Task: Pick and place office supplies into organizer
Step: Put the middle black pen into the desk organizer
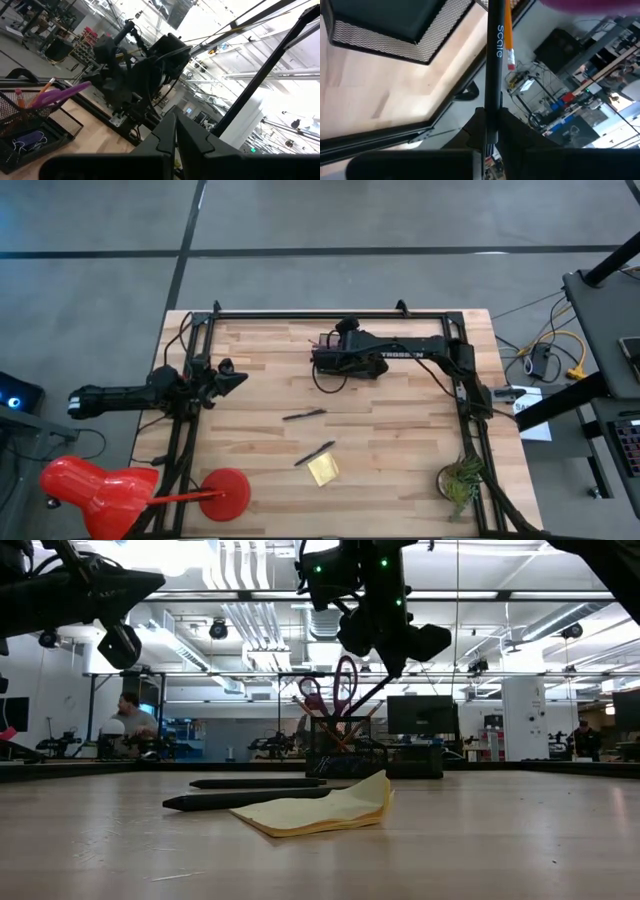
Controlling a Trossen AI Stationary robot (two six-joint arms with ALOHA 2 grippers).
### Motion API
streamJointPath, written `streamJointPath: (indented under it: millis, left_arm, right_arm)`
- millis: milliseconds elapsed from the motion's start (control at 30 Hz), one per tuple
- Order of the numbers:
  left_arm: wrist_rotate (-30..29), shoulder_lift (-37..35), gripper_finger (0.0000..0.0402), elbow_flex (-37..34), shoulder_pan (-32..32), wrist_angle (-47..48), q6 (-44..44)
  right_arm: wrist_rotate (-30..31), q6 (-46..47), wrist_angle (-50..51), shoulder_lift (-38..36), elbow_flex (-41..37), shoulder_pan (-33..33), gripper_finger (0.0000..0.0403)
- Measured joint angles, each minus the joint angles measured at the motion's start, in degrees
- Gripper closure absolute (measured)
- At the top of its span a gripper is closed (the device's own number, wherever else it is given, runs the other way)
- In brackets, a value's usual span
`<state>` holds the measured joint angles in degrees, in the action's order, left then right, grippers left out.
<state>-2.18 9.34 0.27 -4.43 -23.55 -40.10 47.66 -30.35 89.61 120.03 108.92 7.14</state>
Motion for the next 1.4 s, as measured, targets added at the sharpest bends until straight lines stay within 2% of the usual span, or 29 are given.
streamJointPath:
  millis: [333, 533, 733, 1033, 1200, 1400]
  left_arm:
    - [0.0, 0.0, 0.0402, 0.0, 0.0, 0.0, 0.0]
    - [0.0, 0.0, 0.0402, 0.0, 0.0, 0.0, 0.0]
    - [0.0, 0.0, 0.0402, 0.0, 0.0, 0.0, 0.0]
    - [0.0, 0.0, 0.0402, 0.0, 0.0, 0.0, 0.0]
    - [0.0, 0.0, 0.0402, 0.0, 0.0, 0.0, 0.0]
    - [0.0, 0.0, 0.0402, 0.0, 0.0, 0.0, 0.0]
  right_arm:
    - [1.8, 0.3, 0.1, 3.9, -0.1, 0.3, 0.0382]
    - [2.4, 2.6, 0.6, -1.7, 0.4, -0.4, 0.0382]
    - [6.5, 2.9, 0.4, -4.6, 3.5, 0.2, 0.0382]
    - [4.8, 1.6, -0.5, -1.1, 3.5, 4.2, 0.0382]
    - [4.4, -0.1, -3.6, 2.0, 3.9, 3.3, 0.0382]
    - [2.4, 1.8, -1.5, 2.9, 4.5, 2.6, 0.0382]
